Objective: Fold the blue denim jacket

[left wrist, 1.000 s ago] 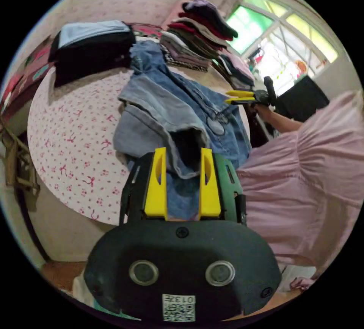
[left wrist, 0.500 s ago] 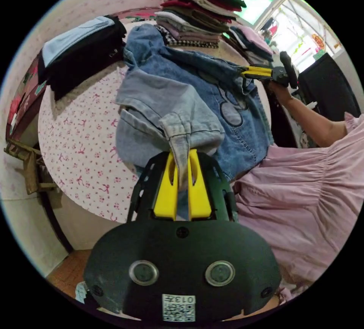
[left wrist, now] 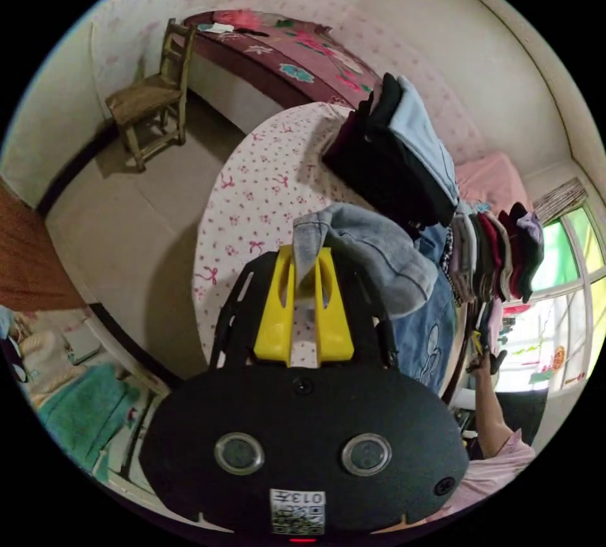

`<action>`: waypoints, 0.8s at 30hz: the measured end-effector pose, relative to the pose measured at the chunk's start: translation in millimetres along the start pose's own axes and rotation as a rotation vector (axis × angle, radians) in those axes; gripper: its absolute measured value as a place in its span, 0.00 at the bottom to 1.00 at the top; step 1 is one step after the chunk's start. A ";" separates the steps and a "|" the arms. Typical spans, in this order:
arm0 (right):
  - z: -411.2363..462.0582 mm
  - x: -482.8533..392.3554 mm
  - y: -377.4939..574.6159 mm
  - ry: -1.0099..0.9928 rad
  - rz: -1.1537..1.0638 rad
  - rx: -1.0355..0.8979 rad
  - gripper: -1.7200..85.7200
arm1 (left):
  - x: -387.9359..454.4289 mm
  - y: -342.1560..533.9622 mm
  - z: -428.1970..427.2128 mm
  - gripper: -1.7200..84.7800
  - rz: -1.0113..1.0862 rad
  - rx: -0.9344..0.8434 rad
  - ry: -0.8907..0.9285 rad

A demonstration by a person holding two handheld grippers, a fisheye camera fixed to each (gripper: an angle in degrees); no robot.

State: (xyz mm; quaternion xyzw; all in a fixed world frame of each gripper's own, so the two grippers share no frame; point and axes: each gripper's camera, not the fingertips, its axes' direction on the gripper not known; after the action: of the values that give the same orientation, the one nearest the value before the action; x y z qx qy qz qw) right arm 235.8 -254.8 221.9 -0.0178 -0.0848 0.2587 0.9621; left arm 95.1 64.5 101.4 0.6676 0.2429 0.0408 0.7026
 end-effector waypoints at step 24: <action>-185.6 65.8 398.2 -0.027 0.040 -0.236 0.16 | 21.3 243.0 73.3 0.17 0.552 -0.612 0.181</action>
State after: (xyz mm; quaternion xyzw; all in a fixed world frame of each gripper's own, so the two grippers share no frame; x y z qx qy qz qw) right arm 126.8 124.5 18.1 -0.1292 -0.1272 0.2662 0.9467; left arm 207.7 30.9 327.4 0.4619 0.0925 0.3562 0.8070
